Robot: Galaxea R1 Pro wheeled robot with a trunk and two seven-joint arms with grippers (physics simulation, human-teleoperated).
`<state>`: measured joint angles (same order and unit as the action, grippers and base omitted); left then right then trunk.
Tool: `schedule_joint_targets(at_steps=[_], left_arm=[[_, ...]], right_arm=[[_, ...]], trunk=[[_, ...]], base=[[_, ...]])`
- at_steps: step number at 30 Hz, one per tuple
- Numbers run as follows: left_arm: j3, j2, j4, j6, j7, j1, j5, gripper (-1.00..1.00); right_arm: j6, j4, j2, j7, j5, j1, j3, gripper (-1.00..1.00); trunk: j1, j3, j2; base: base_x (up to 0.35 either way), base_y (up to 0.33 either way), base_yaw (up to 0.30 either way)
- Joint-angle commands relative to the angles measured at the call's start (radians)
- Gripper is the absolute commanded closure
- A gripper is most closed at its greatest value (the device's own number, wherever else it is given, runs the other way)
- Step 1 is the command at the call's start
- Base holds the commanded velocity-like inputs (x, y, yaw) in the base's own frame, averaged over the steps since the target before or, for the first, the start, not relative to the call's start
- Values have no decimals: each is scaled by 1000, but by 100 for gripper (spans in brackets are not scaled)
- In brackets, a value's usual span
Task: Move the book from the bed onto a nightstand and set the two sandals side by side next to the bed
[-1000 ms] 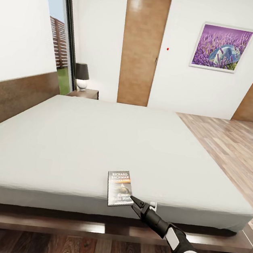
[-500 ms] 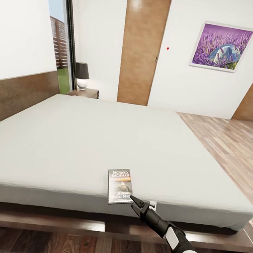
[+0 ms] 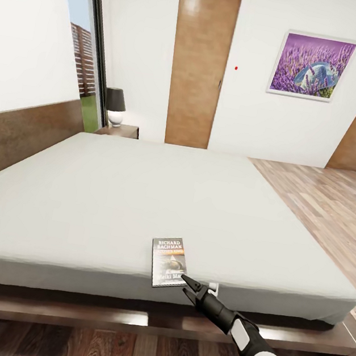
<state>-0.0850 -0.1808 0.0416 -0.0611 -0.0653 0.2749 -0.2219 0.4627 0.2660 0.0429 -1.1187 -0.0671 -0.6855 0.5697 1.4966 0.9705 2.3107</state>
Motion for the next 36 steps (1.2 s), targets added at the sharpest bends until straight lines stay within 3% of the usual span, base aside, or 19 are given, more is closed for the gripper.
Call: schedule_joint_targets(at_steps=[1, 36], left_arm=[[-9, 0, 4, -6, -4, 1, -10, -100], [-9, 0, 4, -6, -4, 1, -10, -100]], right_arm=[[10, 1, 0, 0, -7, 0, -1, -100], [8, 1, 6, 37, -8, -8, -1, -100]], trunk=[[0, 1, 0], [0, 1, 0]], base=[[0, 0, 0], [0, 0, 0]])
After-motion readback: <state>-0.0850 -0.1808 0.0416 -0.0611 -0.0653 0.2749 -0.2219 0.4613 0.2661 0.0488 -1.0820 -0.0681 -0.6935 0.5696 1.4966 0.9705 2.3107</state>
